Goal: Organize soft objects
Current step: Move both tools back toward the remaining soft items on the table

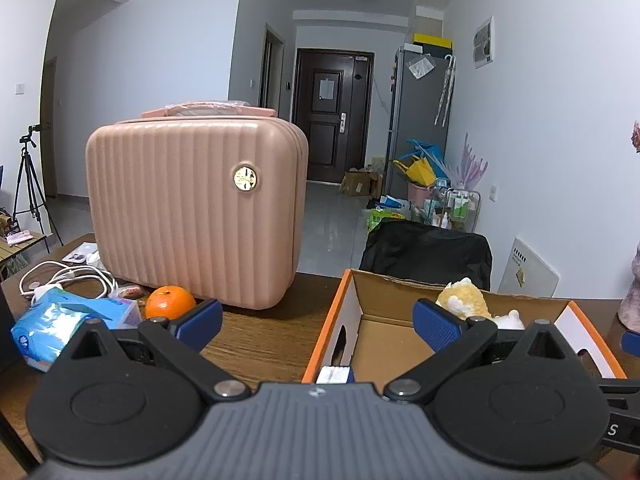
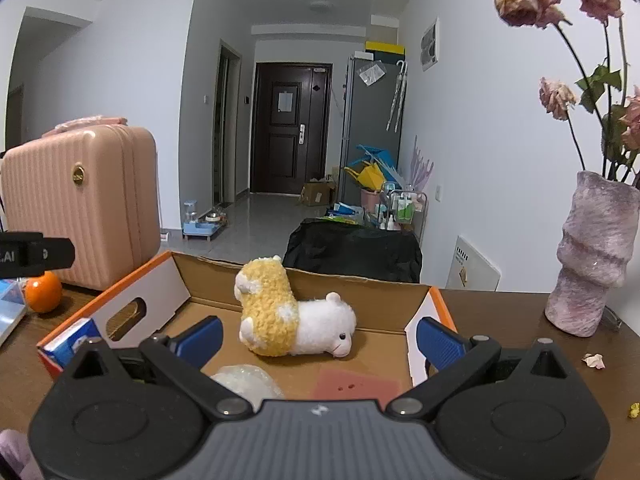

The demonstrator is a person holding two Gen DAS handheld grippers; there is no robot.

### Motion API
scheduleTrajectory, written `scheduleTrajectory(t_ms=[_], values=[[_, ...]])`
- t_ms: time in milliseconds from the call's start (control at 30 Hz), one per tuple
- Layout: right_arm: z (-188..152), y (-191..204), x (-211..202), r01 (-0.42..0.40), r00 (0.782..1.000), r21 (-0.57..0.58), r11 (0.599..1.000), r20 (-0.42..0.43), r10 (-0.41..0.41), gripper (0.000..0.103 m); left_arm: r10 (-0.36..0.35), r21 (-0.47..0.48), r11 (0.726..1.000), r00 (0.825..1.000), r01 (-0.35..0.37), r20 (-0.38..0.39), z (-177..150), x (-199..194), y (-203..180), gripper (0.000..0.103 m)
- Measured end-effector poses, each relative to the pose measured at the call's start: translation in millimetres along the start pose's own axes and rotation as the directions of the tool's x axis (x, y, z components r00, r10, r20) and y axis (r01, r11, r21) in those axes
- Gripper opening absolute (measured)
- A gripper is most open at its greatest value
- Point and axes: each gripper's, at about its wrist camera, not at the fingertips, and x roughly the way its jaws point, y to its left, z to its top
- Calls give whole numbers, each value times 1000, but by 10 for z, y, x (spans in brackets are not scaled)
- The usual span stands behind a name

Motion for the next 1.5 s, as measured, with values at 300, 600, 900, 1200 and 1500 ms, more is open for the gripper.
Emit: scheduleTrajectory(t_ms=[300,600,900,1200,1500], values=[[-96,-18,-283,2,1000,-3,1000,17,-2,103,13,6,1000,999,-13,36,-73,-294,76,103],[-217,-39,-609,-5,999,11,1000,43,4,103,23,29,999,998,-24,58,-210,-594,156,103],[-399,-35,-879,-13,999,31,999,52,11,103,32,51,998,998,-35,49,-381,-798,241,103],[-557,34,-1175,-18,997,11,1000,72,17,103,10,67,998,999,-13,47,-527,-1051,345,103],[-693,107,-1416,-26,996,-7,1000,81,26,103,-14,85,996,999,10,42,-686,-1307,414,103]])
